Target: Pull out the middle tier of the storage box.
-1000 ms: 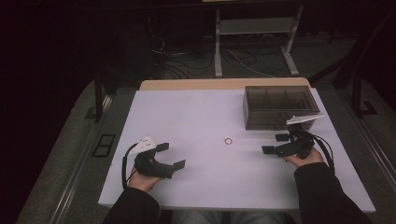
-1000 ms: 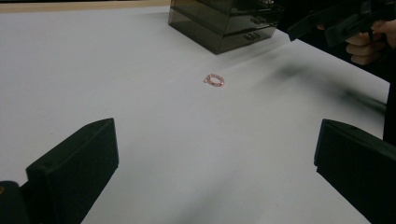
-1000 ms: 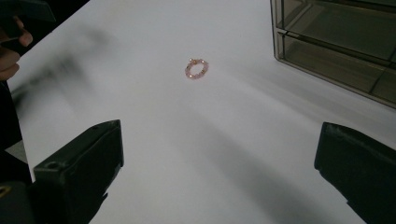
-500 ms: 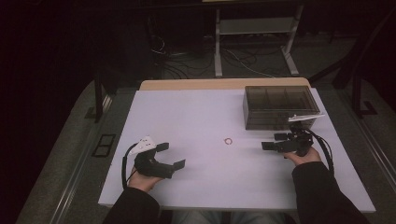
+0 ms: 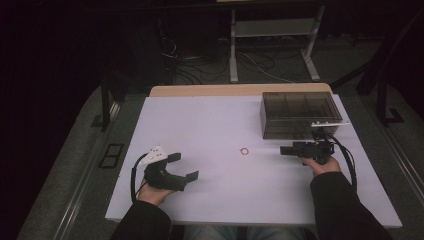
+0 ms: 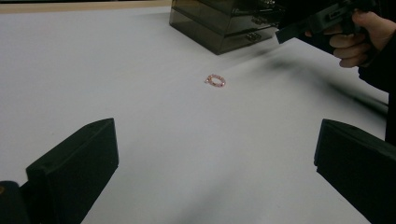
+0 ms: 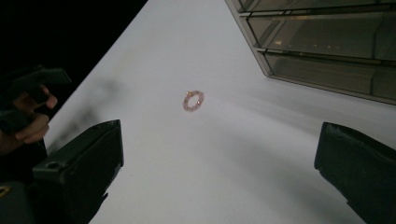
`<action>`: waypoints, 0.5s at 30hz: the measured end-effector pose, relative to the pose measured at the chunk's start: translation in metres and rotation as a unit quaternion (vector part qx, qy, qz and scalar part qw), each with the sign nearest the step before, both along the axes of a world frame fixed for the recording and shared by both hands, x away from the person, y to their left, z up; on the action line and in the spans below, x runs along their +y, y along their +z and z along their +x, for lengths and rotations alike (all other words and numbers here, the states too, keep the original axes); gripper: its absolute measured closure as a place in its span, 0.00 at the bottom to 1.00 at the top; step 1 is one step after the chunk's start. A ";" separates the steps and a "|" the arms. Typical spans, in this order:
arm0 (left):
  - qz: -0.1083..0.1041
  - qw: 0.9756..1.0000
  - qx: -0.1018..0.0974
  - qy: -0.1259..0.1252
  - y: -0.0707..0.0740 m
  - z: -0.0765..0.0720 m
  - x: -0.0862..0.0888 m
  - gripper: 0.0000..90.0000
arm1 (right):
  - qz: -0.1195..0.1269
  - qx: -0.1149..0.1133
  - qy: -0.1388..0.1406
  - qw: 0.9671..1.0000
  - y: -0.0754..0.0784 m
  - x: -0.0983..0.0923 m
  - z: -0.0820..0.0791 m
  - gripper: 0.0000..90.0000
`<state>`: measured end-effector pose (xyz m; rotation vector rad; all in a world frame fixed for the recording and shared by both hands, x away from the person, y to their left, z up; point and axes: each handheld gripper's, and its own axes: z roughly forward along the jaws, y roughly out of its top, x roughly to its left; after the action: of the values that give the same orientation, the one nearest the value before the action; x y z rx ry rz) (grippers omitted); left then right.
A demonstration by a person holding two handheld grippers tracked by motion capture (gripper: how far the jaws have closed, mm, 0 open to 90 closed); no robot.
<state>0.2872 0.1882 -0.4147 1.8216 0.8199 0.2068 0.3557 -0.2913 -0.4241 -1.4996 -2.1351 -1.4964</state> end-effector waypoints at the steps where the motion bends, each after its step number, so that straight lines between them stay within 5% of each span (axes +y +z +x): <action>1: 0.000 1.000 0.000 0.000 0.000 0.000 0.000 0.00 | 0.005 0.006 -0.003 1.000 0.000 -0.001 0.000 0.01; 15: 0.000 1.000 0.001 -0.001 0.000 0.000 -0.001 0.00 | 0.031 0.021 -0.044 0.998 -0.005 -0.011 0.004 0.01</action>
<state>0.2874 0.1871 -0.4151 1.8228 0.8197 0.2039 0.3594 -0.3022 -0.4293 -1.6096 -2.0049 -1.5296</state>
